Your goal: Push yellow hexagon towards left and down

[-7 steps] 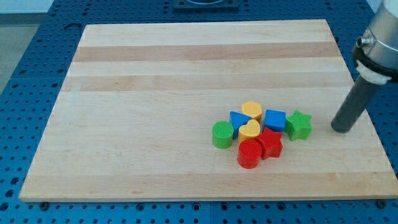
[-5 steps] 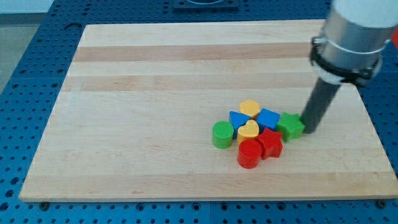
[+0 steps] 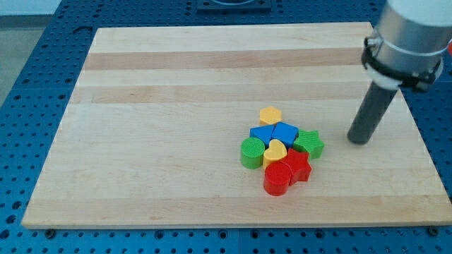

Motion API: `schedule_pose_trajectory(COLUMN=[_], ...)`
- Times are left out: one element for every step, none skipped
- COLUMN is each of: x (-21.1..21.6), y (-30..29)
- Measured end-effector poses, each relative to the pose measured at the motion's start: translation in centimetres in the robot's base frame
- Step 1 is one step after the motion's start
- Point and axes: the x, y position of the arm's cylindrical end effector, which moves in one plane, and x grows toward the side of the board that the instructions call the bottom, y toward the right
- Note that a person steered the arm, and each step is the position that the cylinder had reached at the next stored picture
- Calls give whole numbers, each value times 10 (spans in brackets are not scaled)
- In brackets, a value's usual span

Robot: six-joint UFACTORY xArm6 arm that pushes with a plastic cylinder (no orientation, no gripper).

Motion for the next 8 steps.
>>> schedule_pose_trajectory(x=[-48, -60, -47, -46, -46, -45, -24, 2], y=[-10, -84, -104, -127, -182, -193, -193, -196])
